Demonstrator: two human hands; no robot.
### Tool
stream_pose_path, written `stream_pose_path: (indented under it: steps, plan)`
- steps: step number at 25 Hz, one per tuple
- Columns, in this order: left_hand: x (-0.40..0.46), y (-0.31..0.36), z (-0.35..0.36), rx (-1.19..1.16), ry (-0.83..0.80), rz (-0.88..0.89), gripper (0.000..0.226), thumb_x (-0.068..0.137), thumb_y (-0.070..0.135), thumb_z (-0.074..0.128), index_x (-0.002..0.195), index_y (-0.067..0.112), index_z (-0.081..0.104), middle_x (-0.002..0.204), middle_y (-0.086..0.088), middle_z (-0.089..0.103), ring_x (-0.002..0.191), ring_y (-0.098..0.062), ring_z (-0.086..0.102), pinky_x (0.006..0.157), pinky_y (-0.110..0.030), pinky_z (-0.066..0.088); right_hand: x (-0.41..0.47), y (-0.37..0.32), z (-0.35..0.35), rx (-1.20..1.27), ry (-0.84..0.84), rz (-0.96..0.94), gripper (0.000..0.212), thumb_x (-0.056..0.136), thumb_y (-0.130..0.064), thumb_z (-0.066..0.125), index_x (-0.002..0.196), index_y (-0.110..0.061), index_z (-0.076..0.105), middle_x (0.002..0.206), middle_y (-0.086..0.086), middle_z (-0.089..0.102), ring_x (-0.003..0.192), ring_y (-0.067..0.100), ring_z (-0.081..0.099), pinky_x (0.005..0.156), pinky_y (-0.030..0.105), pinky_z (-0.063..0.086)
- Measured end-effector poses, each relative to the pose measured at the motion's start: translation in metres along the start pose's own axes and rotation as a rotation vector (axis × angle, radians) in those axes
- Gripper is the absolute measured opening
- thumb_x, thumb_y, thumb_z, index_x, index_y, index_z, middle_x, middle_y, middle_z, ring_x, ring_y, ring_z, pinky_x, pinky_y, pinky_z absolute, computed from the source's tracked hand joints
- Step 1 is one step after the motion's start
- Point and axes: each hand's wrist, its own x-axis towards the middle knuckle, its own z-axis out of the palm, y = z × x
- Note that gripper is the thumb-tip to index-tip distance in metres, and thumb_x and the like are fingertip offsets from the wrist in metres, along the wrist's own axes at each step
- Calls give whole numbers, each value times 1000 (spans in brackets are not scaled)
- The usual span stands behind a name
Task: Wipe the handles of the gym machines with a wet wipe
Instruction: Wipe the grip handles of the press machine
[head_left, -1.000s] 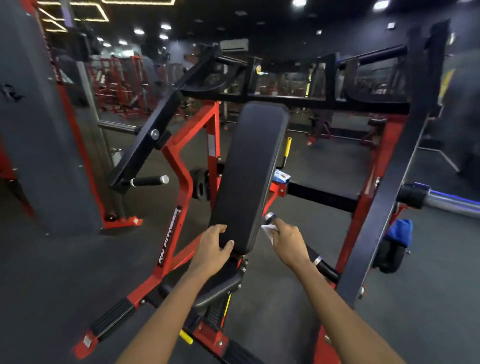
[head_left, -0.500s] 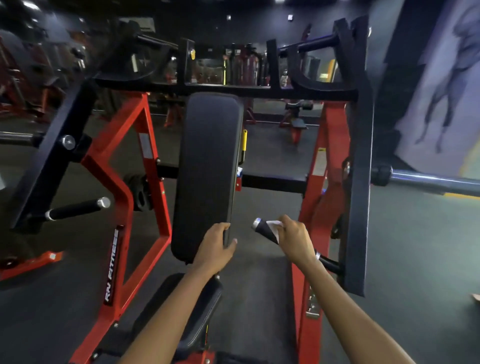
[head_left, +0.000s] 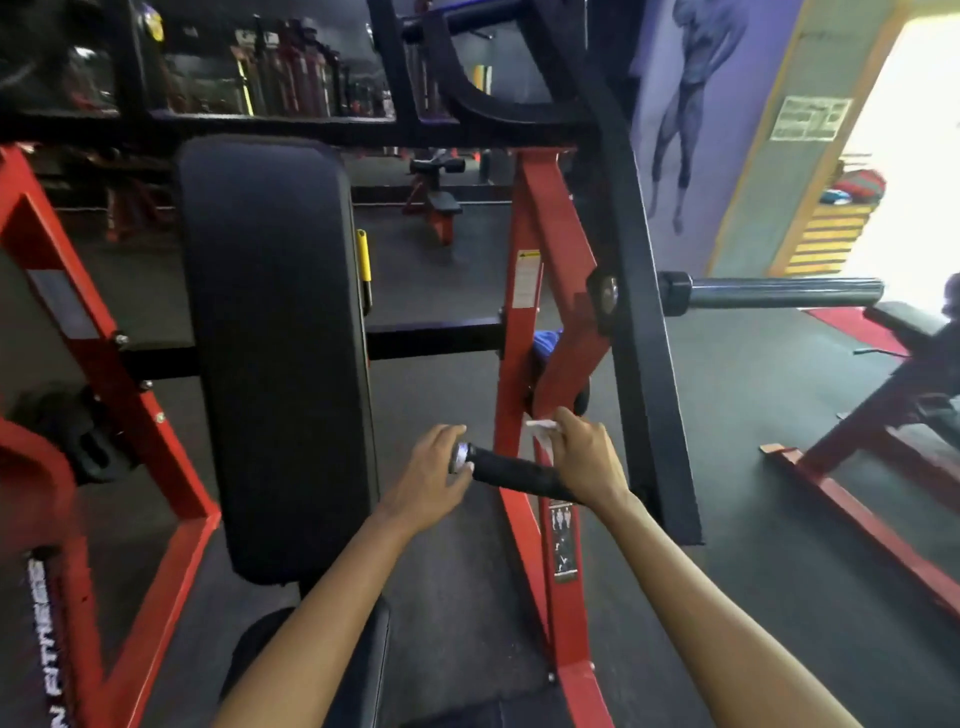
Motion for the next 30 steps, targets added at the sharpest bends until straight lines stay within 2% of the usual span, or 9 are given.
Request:
stream_pose_path:
  steps: [3, 5, 8, 12, 15, 19, 24, 27, 30]
  plan:
    - [22, -21, 3, 4, -118, 103, 48, 92, 18, 58, 137, 4, 45, 136, -8, 49, 127, -22, 45, 101, -13, 23, -5, 6, 7, -71, 56, 153, 19, 94, -13, 49, 91, 2, 58, 85, 20, 69, 79, 37, 65, 61, 38, 49]
    - [34, -33, 1, 13, -167, 188, 50, 93, 26, 55, 137, 6, 45, 137, -7, 49, 128, -22, 46, 107, -22, 30, -10, 6, 10, -101, 88, 216, 17, 94, -16, 50, 95, -2, 62, 84, 17, 70, 76, 34, 66, 59, 36, 50]
    - [42, -52, -2, 24, -204, 248, 56, 91, 41, 45, 136, 7, 46, 136, -7, 51, 126, -21, 48, 107, -35, 39, -18, 9, 16, -105, 164, 290, 10, 93, -16, 54, 94, -12, 63, 85, 6, 72, 74, 24, 68, 59, 36, 54]
    - [38, -64, -3, 14, -234, 330, 53, 93, 42, 38, 132, 8, 50, 129, -5, 55, 119, -19, 52, 103, -36, 43, -37, 13, 21, -132, 220, 368, 12, 94, -22, 55, 90, -14, 62, 81, 6, 70, 71, 24, 66, 58, 41, 53]
    - [32, -65, -3, 2, -228, 376, 43, 97, 31, 46, 134, 8, 47, 131, -6, 54, 121, -17, 49, 104, -36, 43, -48, 15, 21, -145, 272, 362, 19, 95, -26, 55, 88, -9, 61, 79, 7, 68, 69, 26, 64, 57, 39, 50]
    - [29, -65, -5, 75, -208, 413, 45, 98, 27, 49, 139, 10, 43, 137, -6, 51, 127, -16, 46, 107, -29, 38, -51, 10, 16, -175, 283, 384, 21, 97, -19, 46, 92, -4, 61, 82, 12, 68, 73, 32, 63, 56, 35, 45]
    - [27, -66, -3, 131, -200, 429, 46, 98, 27, 48, 141, 10, 41, 138, -7, 51, 127, -17, 48, 103, -27, 38, -45, 15, 14, -266, 303, 417, 14, 95, -9, 49, 97, -3, 61, 86, 12, 68, 76, 35, 63, 55, 30, 36]
    - [27, -68, -3, 152, -192, 442, 48, 99, 29, 46, 142, 11, 39, 138, -6, 49, 127, -16, 48, 103, -28, 40, -48, 14, 35, -329, 223, 418, 18, 93, -4, 49, 106, -8, 62, 94, 9, 68, 86, 29, 65, 61, 29, 42]
    - [29, -70, -2, 180, -188, 463, 49, 99, 33, 41, 143, 11, 38, 139, -5, 48, 128, -16, 46, 104, -31, 44, -53, 5, 59, -320, 217, 421, 35, 84, 7, 55, 117, -6, 60, 114, 8, 65, 108, 25, 61, 80, 35, 52]
